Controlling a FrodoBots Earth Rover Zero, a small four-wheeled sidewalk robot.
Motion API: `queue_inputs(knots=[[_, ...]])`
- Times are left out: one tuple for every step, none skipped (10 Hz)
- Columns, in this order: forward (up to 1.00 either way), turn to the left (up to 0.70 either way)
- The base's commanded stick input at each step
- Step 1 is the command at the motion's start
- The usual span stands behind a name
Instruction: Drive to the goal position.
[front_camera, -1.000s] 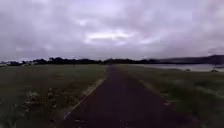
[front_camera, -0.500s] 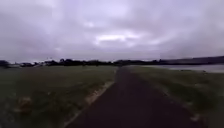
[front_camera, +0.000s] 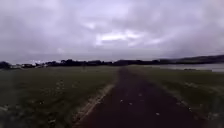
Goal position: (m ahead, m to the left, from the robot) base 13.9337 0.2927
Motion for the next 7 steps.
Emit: queue_inputs(knots=[[0.85,-0.01],[0.85,-0.17],[0.85,-0.33],[0.85,-0.34],[0.85,-0.34],[0.85,0.00],[0.85,0.00]])
